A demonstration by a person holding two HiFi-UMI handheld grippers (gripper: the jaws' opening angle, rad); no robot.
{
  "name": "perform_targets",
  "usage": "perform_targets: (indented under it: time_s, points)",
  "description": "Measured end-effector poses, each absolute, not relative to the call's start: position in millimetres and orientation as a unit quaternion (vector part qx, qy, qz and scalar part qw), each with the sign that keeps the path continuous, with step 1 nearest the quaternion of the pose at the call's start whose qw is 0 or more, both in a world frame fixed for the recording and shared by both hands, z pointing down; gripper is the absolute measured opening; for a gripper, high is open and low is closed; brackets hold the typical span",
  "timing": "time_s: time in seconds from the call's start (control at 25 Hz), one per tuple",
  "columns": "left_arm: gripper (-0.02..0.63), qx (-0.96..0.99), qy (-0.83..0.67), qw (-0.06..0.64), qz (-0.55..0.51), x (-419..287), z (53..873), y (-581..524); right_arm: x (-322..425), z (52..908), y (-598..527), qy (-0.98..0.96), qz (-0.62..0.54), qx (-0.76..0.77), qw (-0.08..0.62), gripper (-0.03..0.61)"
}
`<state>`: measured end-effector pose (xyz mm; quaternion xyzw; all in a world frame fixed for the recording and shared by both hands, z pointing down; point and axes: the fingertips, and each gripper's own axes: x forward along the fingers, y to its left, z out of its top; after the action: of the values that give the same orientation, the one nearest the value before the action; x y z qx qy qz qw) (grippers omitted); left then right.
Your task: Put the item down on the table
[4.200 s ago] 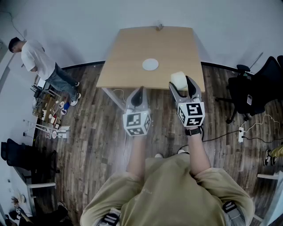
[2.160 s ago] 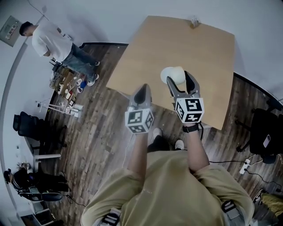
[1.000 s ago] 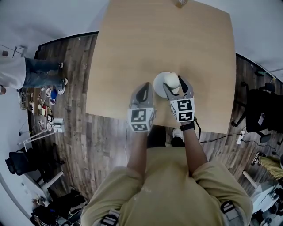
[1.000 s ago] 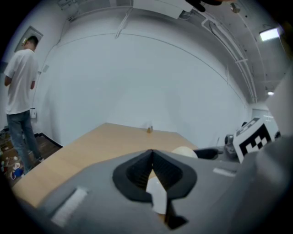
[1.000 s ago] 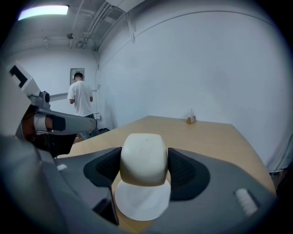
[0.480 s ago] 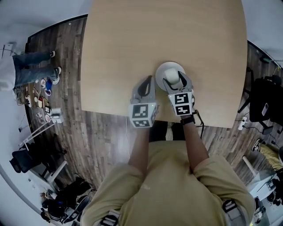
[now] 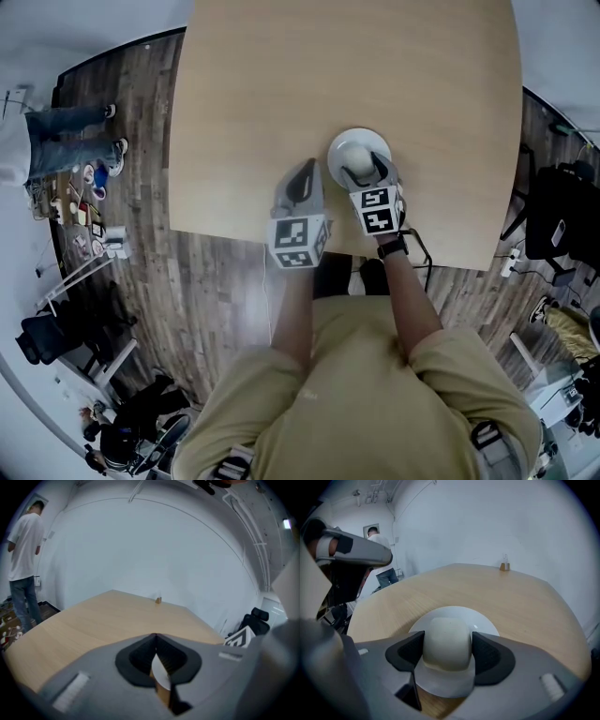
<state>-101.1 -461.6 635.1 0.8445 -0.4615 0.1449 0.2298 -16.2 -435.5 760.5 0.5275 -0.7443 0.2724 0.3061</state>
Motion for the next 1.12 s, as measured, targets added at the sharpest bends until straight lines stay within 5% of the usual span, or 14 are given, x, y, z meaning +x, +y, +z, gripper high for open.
perform_targets:
  time_s: [0.28, 0.76, 1.12]
  points:
    - [0.002, 0.84, -0.48, 0.222, 0.122, -94, 609, -453, -6, 726, -422, -0.758, 0.256, 0.539, 0.264, 0.316]
    - [0.002, 0.853, -0.498, 0.126, 0.092, -76, 503, -404, 73, 559, -397, -0.764, 0.154, 0.609, 0.145, 0.113]
    - [0.002, 0.86, -0.503, 0.058, 0.068, -57, 436, -347, 101, 461, -342, -0.775, 0.067, 0.622, 0.082, 0.025]
